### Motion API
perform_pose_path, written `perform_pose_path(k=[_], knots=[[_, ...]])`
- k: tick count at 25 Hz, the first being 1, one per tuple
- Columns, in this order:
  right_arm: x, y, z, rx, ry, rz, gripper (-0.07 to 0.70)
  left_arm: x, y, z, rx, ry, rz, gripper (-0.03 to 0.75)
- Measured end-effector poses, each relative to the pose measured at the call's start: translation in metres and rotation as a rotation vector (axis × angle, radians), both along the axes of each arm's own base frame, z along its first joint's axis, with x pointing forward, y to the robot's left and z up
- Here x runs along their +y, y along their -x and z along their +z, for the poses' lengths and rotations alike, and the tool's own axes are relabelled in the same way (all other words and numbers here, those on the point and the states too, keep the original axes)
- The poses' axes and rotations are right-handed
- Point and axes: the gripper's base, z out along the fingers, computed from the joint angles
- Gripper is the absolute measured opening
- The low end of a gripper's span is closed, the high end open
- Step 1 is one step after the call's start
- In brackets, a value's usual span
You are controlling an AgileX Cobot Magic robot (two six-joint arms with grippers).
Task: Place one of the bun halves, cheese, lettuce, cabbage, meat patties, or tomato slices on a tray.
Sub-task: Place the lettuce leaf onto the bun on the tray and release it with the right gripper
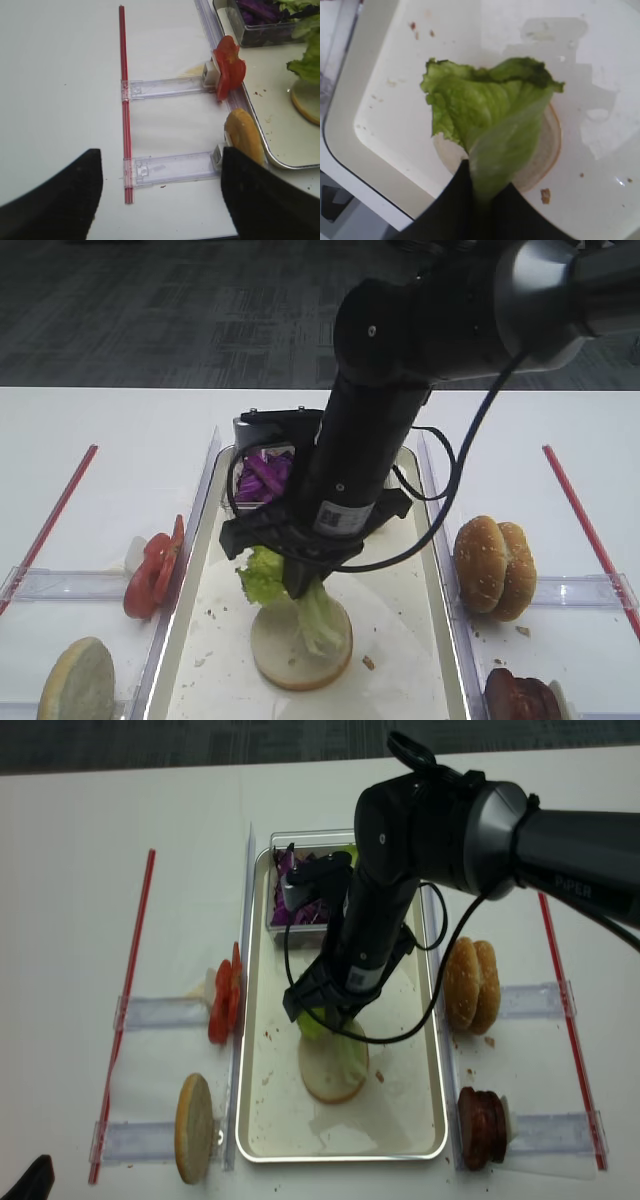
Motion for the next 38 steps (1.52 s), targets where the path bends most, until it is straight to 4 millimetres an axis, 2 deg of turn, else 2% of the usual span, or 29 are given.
perform_pose_path(k=[5, 17, 26, 29, 35, 38], knots=[[0.005, -0.001, 0.001, -0.004, -0.058, -0.015, 0.076, 0.000, 0.000, 0.000, 0.000, 0.000, 0.000, 0.474], [0.007, -0.003, -0.028, 0.062, -0.008, -0.010, 0.076, 0.000, 0.000, 0.000, 0.000, 0.000, 0.000, 0.474], [0.007, -0.002, -0.029, 0.072, 0.002, -0.005, 0.095, 0.000, 0.000, 0.000, 0.000, 0.000, 0.000, 0.474], [0.007, -0.002, -0.029, 0.076, 0.004, -0.003, 0.190, 0.000, 0.000, 0.000, 0.000, 0.000, 0.000, 0.474], [0.005, -0.002, -0.030, 0.069, 0.021, 0.011, 0.524, 0.000, 0.000, 0.000, 0.000, 0.000, 0.000, 0.474], [0.004, -0.002, -0.031, 0.064, 0.036, 0.022, 0.605, 0.000, 0.000, 0.000, 0.000, 0.000, 0.000, 0.474]])
